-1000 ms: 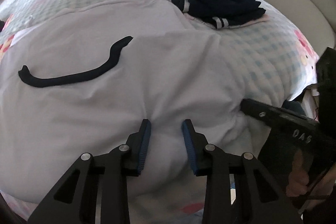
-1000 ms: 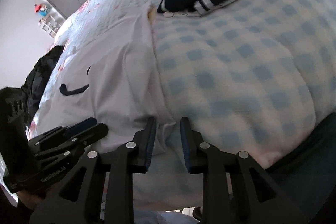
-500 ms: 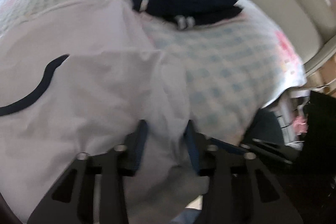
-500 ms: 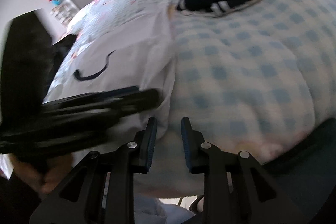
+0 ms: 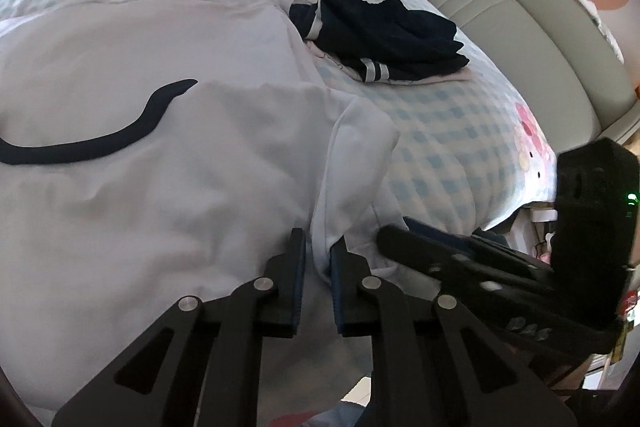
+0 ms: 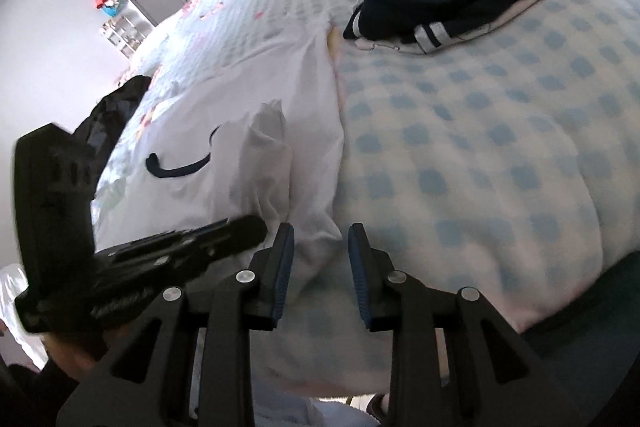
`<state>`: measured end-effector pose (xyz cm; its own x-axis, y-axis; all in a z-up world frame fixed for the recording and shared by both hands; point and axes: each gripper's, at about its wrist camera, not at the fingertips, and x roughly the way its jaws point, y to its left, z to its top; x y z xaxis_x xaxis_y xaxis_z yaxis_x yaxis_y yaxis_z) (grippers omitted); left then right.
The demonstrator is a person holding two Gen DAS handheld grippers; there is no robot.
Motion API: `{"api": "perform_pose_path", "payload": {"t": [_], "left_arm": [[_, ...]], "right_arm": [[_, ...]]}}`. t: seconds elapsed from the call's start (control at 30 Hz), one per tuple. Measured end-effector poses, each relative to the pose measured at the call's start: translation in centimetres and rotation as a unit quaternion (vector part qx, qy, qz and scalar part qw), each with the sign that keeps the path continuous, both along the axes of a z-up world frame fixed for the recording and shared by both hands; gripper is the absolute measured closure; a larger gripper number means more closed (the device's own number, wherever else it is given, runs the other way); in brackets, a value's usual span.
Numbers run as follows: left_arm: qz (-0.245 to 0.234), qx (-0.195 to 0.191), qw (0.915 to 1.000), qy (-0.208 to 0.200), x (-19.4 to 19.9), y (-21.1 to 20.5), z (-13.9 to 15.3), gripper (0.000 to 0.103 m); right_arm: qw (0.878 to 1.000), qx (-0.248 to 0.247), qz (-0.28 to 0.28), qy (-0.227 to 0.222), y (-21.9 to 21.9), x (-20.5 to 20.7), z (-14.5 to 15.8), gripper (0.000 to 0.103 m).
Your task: Fold clothes
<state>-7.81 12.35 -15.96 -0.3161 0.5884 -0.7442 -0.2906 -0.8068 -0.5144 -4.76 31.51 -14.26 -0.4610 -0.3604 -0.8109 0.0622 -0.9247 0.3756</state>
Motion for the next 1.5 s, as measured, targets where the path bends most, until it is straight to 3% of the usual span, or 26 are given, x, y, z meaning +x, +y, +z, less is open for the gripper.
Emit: {"api": "perform_pose_path", "payload": {"t": [0.17,0.37,0.5,0.6,0.73,0.8,0.93,1.03,1.1,1.23,1.47,1.5], "left_arm": [[-0.004,0.025,0.9994,-0.023,-0.2,-0.2,-0.6,0.075],[-0.013,0.019,0.9996,-0.018,0.0,0.5,-0.5,0.069],[0.004,0.026,0.9996,0.000,0.2,-0.9,0.6,0.055],[0.004,0.008,0.9999,-0.011,-0.3,-1.4,0.0,0.055],[0.001,-0.007,1.0000,-0.005,-0.1,-1.1,-0.3,0.054],[-0.004,-0.020,0.9998,0.002,0.1,-0.7,-0.2,0.051],[-0.010,-0.036,0.9993,0.005,0.2,-0.4,-0.3,0.051],[-0.009,-0.042,0.9991,0.000,0.0,-0.4,-0.6,0.051],[-0.009,-0.046,0.9989,0.000,0.0,-0.3,-0.8,0.051],[-0.008,-0.052,0.9986,0.002,0.0,-0.2,-0.9,0.053],[-0.005,-0.042,0.9991,-0.004,0.0,-0.6,-0.7,0.056],[-0.007,-0.040,0.9992,-0.001,0.1,-0.6,-0.6,0.055]], "right_arm": [[0.999,0.035,0.021,-0.035,-0.6,0.2,-2.0,0.073],[0.996,0.074,0.034,-0.045,-0.7,1.4,-2.3,0.074],[0.992,0.109,0.040,-0.043,-1.0,1.9,-1.8,0.074],[0.993,0.103,0.032,-0.046,-0.1,2.4,-1.2,0.074],[0.999,0.036,0.009,-0.027,1.8,2.4,0.1,0.074],[0.999,0.033,0.008,-0.021,1.8,1.6,0.0,0.074],[0.998,0.044,0.022,-0.026,0.2,-0.5,-0.9,0.072],[0.993,0.099,0.055,-0.042,-1.5,-0.9,-2.0,0.072],[0.991,0.103,0.062,-0.052,-1.3,-0.5,-2.3,0.073],[0.993,0.092,0.053,-0.059,-0.2,0.6,-2.4,0.073],[0.989,0.133,0.048,-0.051,-0.8,1.6,-1.6,0.073],[0.986,0.150,0.041,-0.054,-0.6,1.8,-1.7,0.086]]}}
